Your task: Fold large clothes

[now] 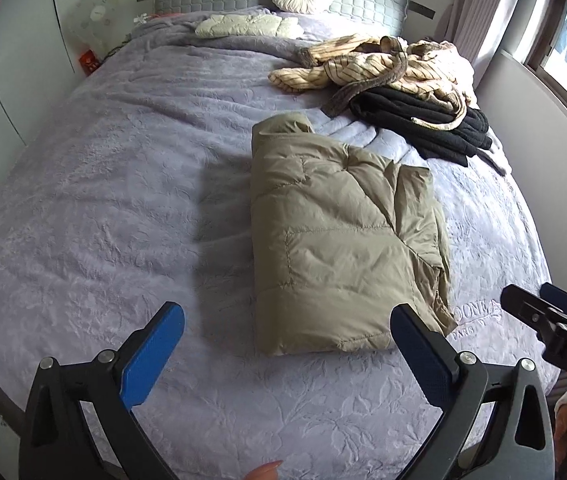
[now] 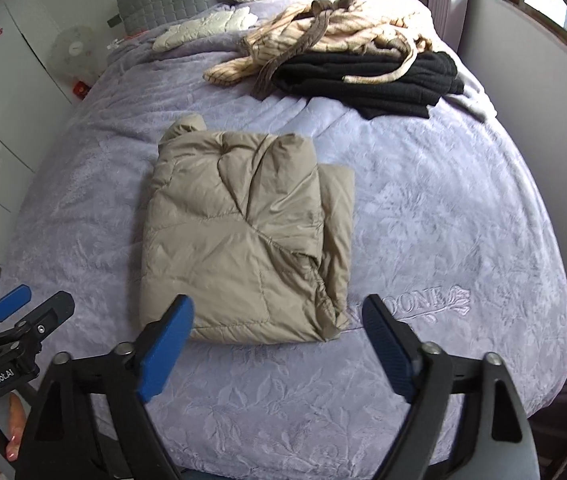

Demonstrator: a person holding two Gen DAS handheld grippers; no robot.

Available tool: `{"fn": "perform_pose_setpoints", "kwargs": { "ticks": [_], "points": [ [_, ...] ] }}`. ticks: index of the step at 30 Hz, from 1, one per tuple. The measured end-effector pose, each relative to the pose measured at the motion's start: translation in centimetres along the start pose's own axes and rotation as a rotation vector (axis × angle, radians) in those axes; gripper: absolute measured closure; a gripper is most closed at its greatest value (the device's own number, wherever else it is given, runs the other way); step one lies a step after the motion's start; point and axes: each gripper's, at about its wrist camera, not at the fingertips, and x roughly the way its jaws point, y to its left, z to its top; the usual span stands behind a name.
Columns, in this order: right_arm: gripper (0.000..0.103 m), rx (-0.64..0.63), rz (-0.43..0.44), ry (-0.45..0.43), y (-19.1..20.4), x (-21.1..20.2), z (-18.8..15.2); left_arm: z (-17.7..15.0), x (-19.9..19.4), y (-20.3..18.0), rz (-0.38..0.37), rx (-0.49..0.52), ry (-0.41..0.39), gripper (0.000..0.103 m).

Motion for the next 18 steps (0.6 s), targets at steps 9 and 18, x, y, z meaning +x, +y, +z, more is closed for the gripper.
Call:
{"fn": "perform_pose_setpoints", "kwargs": {
  "ticks": [9,18],
  "points": [
    [0.0,0.005,-0.022,-0.061,-0.7,-2.2,-0.1,-0.2,-2.0,-0.7,0.031,-0.015,-0.05,0.0],
    [0.0,-0.01,-0.024,-0.085,-0.3,-3.7,-0.5,-0.6,-3.8,-1.5,0.054,-0.005,-0.093,0.0]
  ]
}}
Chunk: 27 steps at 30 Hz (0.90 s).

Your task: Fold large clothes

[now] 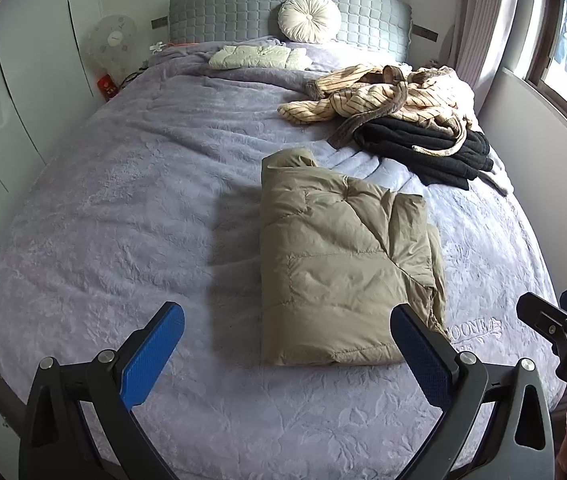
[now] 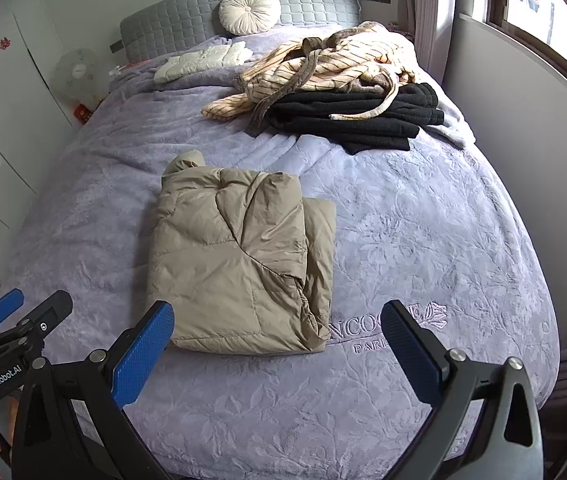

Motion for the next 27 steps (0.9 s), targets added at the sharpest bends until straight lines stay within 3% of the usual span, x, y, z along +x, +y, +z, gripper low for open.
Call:
{"fn": "perform_pose_setpoints", "kwargs": {
  "ticks": [27],
  "points": [
    [0.0,-0.002,0.005,0.002,0.7,-0.5,-0.5,-0.3,-0.8,-1.1,-0.013,0.019,0.006,0.0]
  ]
}}
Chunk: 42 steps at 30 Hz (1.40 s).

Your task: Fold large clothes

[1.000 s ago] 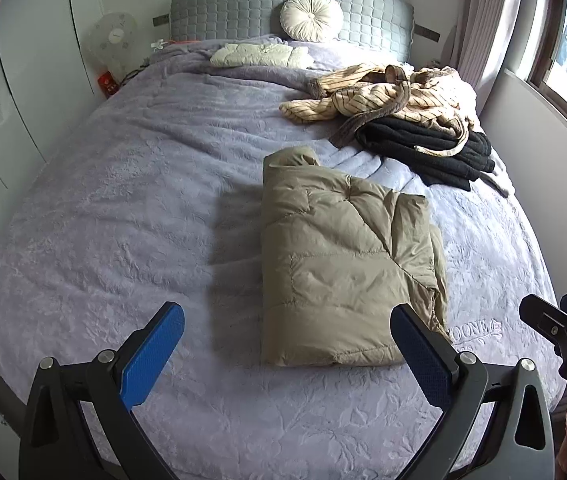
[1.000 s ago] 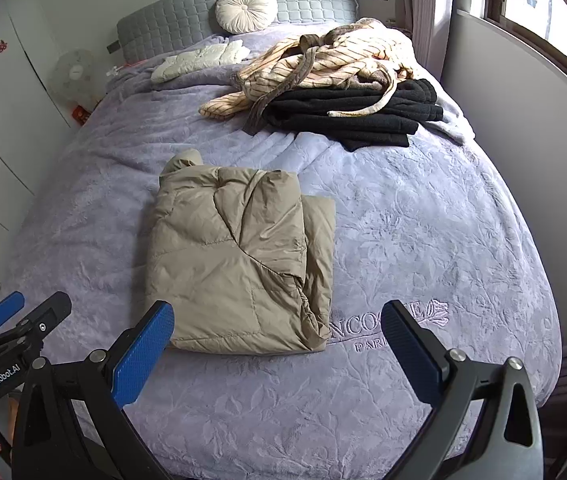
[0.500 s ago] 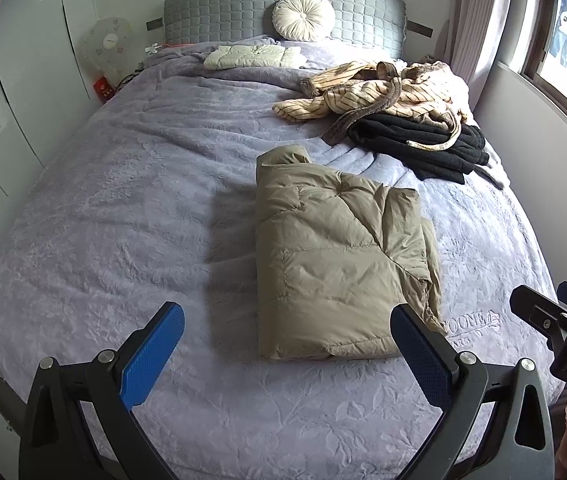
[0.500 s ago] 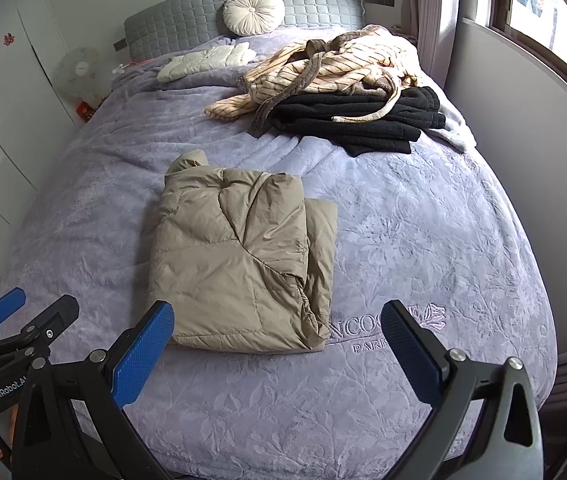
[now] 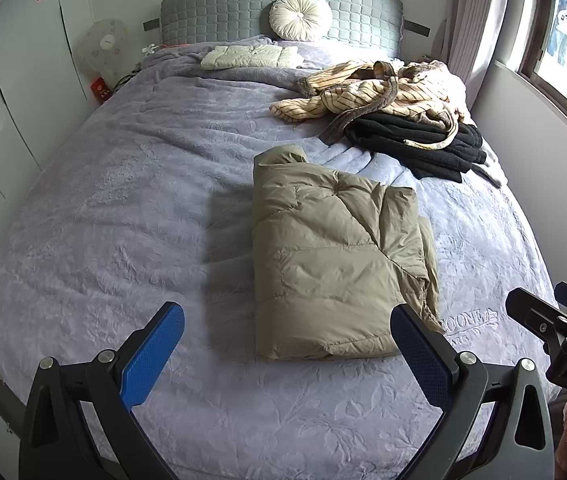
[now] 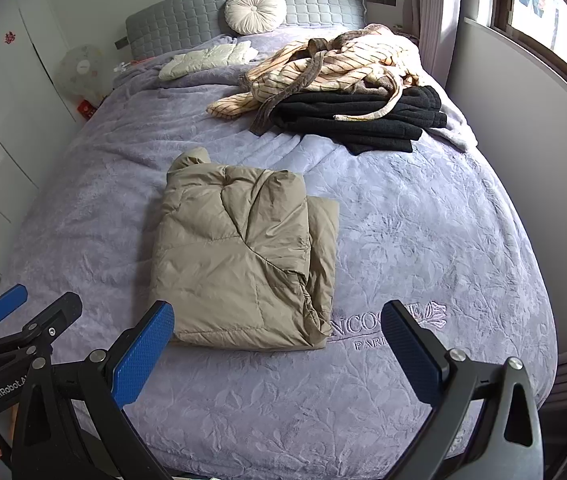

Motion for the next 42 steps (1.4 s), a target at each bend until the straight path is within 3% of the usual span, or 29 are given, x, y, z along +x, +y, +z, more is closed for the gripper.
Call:
{"fn": "perform_pose_setpoints", "kwargs": {
  "ticks": [42],
  "points": [
    [0.0,-0.002,0.001,0.002,0.3,-0.1,-0.2,-0.8,0.0,0.9,0.002,-0.009,0.011,0.0]
  ]
}}
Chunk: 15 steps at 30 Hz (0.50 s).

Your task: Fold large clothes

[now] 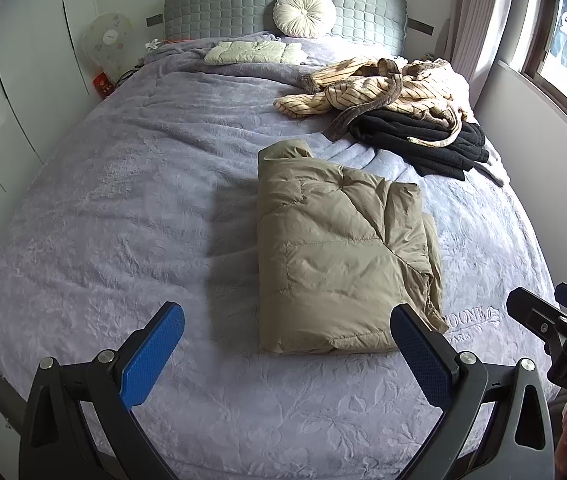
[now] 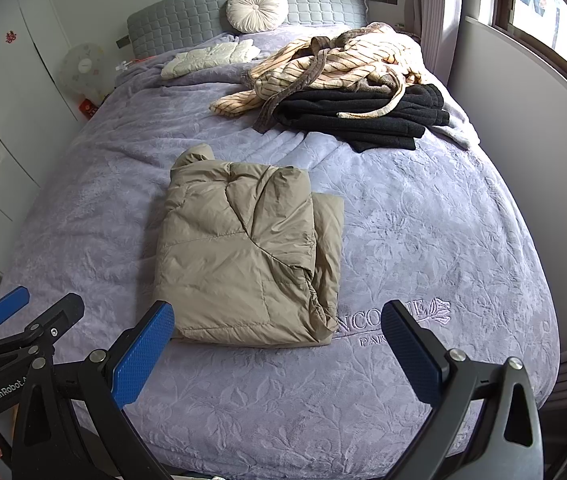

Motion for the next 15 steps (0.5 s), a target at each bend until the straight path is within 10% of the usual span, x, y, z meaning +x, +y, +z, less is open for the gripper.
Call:
{"fn": "perform_pose_setpoints", "kwargs": {
  "ticks": [15],
  "points": [
    [0.0,0.002,-0.002,0.0,0.07,0.0,0.04,0.09,-0.02,-0.15,0.004,-0.002,-0.001,0.0]
  ]
}}
